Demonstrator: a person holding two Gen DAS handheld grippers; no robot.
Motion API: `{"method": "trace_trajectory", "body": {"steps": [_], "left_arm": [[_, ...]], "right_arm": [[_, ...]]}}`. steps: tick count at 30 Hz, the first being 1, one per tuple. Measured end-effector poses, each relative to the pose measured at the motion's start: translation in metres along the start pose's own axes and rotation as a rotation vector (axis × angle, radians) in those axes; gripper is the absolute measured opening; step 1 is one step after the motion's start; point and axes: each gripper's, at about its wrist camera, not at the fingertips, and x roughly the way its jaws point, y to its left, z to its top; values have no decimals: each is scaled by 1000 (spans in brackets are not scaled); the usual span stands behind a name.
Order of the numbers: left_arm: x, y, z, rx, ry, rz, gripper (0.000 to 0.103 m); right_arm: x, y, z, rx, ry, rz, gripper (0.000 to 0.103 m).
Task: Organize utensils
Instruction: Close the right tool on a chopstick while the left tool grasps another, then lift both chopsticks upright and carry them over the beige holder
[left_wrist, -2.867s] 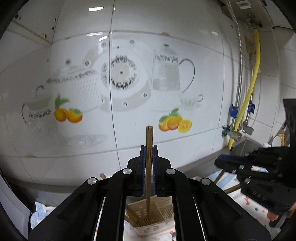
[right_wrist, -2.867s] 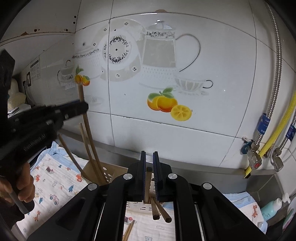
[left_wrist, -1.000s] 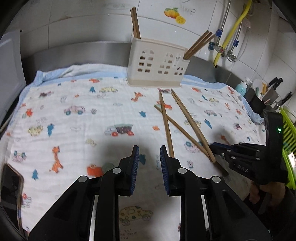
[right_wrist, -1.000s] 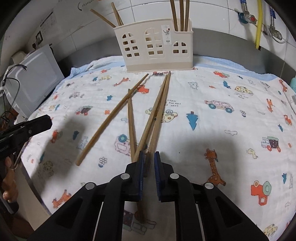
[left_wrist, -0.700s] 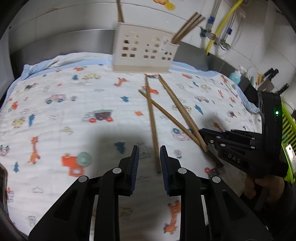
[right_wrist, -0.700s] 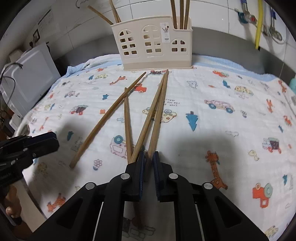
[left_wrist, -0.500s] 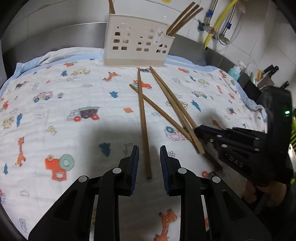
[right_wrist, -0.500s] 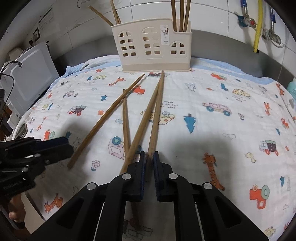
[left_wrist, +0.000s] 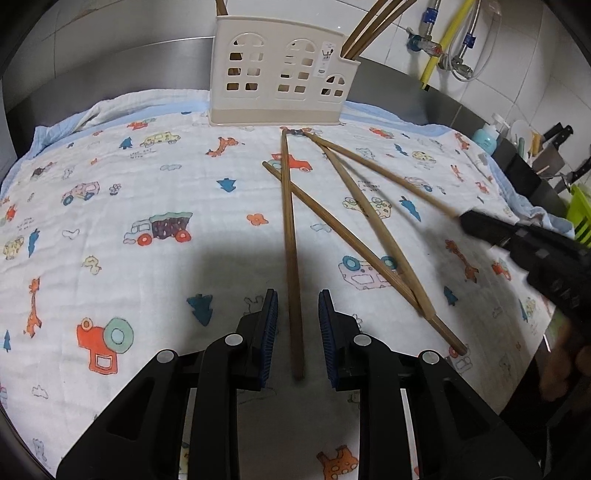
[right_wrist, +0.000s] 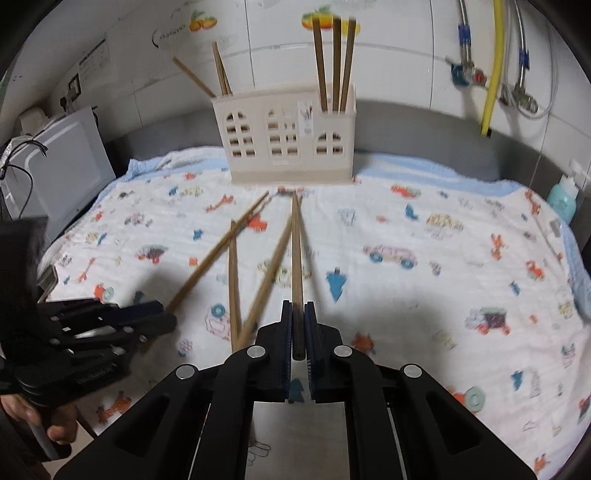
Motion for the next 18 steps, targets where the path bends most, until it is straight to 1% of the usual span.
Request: {"method": "trace_trajectory", "body": {"steps": [1, 2, 3, 4, 6, 7, 9, 11, 14, 18], "left_arm": [[1, -3, 1, 10, -1, 19, 22], [2, -6, 1, 25, -3, 42, 19], [3, -10, 0, 47, -3, 86, 10], [4, -12, 1, 59, -2, 104, 9], [4, -11, 3, 51, 3, 99, 8], [3, -9, 3, 46, 4, 96, 6], [2, -3, 5, 29, 11, 73, 6], [0, 0, 6, 23, 14, 66, 5], [-12, 3, 10, 33, -8, 69, 5], [-37, 9, 26, 46, -63, 57, 6]], "right_arm": [[-4, 0, 3, -4, -12, -1, 6], [-9, 0, 7, -9, -27, -2, 6], [-15, 1, 12, -16, -41, -2, 6], [-19, 1, 17, -22, -53, -2, 6], [-30, 2, 28, -38, -78, 1, 6], [-33, 3, 32, -44, -85, 4, 6], [-40, 4, 43, -59, -102, 11, 6], [-45, 6, 51, -74, -113, 8, 6], [-54, 7, 67, -97, -133, 9, 6], [-66, 7, 88, -124, -152, 22, 6]]}}
